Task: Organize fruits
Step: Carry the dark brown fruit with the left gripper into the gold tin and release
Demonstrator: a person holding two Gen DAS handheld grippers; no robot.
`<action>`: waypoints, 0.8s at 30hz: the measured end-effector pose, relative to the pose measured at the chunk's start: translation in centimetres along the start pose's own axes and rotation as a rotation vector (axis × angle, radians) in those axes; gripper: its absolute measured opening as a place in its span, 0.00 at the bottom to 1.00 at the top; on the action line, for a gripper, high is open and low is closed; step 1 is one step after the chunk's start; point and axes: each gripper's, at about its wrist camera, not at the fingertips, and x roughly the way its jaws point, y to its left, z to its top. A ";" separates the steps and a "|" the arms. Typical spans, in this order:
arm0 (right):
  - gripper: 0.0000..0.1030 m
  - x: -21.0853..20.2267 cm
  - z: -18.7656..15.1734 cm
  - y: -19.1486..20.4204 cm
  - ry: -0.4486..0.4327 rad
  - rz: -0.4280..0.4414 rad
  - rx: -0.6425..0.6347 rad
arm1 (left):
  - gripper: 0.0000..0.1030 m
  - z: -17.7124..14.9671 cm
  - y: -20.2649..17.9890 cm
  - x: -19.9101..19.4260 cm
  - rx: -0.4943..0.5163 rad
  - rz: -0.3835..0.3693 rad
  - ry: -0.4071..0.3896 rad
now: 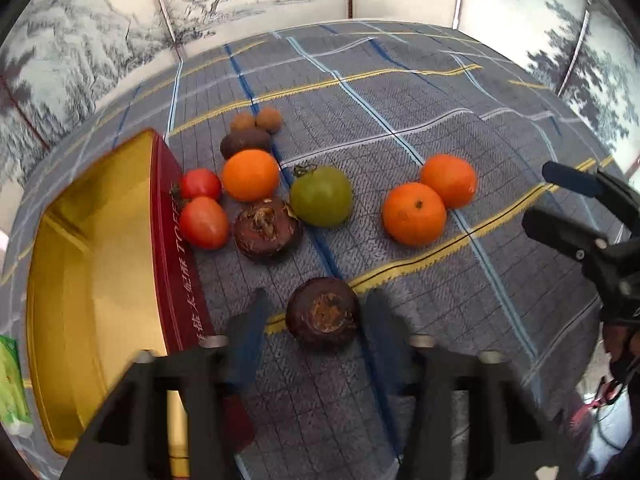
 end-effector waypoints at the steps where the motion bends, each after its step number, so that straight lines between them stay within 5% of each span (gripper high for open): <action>1: 0.87 0.1 0.0 0.1 0.002 0.001 -0.001 | 0.32 0.0 0.0 0.0 0.000 0.022 -0.005; 15: 0.85 1.2 0.5 4.2 0.067 0.166 -0.029 | 0.32 -0.7 2.9 -8.5 -0.144 -0.006 -0.202; 24: 0.70 4.6 0.9 5.0 0.142 0.157 0.023 | 0.32 0.8 10.9 -7.9 -0.174 0.145 -0.187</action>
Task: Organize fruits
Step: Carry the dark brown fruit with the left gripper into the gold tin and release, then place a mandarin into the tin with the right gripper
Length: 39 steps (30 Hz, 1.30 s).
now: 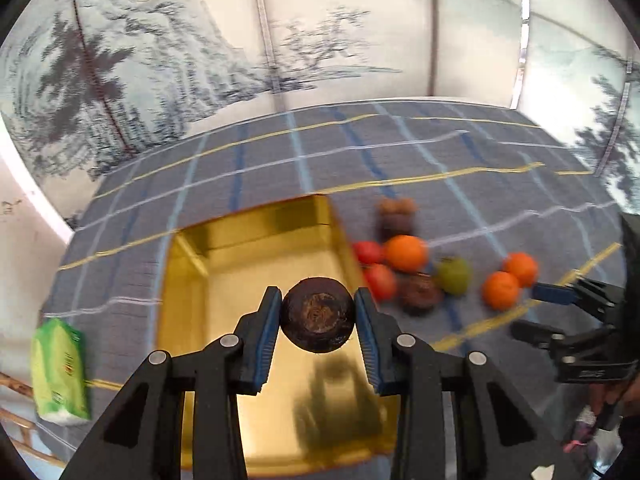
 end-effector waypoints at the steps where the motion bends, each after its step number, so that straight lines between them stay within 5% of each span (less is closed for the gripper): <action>1: 0.70 0.2 0.1 -0.1 0.004 -0.004 0.009 | 0.32 0.2 0.7 0.4 0.000 0.011 0.004; 16: 0.66 2.3 1.5 1.4 0.021 -0.088 -0.028 | 0.33 1.2 4.4 5.5 0.074 0.135 0.031; 22: 0.45 2.6 1.8 1.7 0.026 -0.145 -0.065 | 0.33 1.7 5.0 6.7 0.098 0.175 0.035; 33: 0.38 2.2 1.6 1.4 0.014 -0.149 -0.050 | 0.37 1.9 5.5 7.6 0.122 0.245 0.017; 35: 0.37 2.0 1.4 1.5 0.014 -0.138 -0.036 | 0.41 2.0 5.8 6.9 0.103 0.234 -0.008; 39: 0.37 0.5 1.4 2.3 -0.005 -0.118 -0.036 | 0.75 1.6 7.9 3.7 -0.036 0.163 -0.107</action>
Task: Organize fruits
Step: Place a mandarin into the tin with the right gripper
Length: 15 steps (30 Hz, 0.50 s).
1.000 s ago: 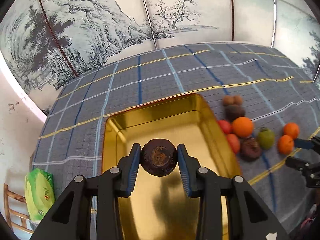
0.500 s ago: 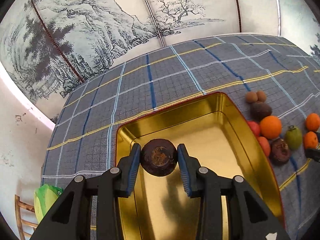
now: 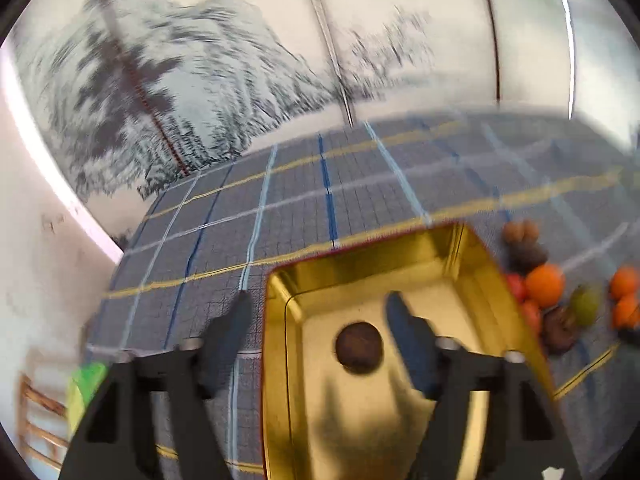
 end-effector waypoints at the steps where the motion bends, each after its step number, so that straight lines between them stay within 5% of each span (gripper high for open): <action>1: 0.37 -0.4 0.2 0.2 -0.008 0.011 0.000 | 0.83 -0.2 1.1 -0.9 -0.064 -0.032 -0.025; 7: 0.37 -2.4 3.9 4.5 -0.059 0.132 -0.062 | 0.90 -3.0 8.1 -4.1 -0.392 -0.089 -0.101; 15: 0.37 2.6 9.5 12.5 -0.008 0.244 -0.200 | 0.91 -7.0 10.4 -5.0 -0.479 -0.121 -0.025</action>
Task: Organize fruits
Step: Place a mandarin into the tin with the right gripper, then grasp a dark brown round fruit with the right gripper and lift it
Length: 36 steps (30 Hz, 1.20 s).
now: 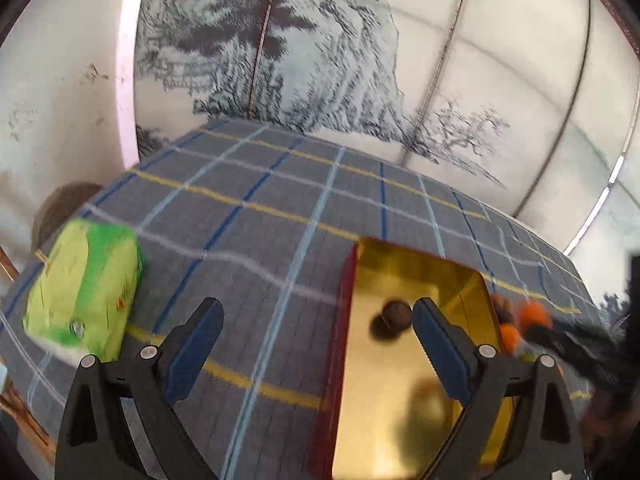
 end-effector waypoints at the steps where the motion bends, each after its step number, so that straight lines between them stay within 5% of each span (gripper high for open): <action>1: 0.37 0.9 0.3 0.2 0.014 0.007 -0.005 | 0.91 -0.5 0.0 -0.4 0.003 -0.006 0.000; 14: 0.39 10.1 3.0 1.7 0.101 -0.013 0.042 | 0.91 -3.8 -1.0 -3.7 0.044 -0.060 0.015; 23: 0.40 0.5 -1.5 -1.4 -0.112 0.090 0.140 | 0.91 -4.4 -3.2 -3.9 0.119 -0.067 0.011; 29: 0.40 -3.7 -7.9 -2.6 -0.002 -0.043 -0.077 | 0.92 -5.1 -5.3 -3.2 0.170 -0.099 0.027; 36: 0.40 -2.4 -8.5 -2.0 0.047 -0.081 -0.213 | 0.92 -6.0 -7.8 -3.0 0.236 -0.104 0.038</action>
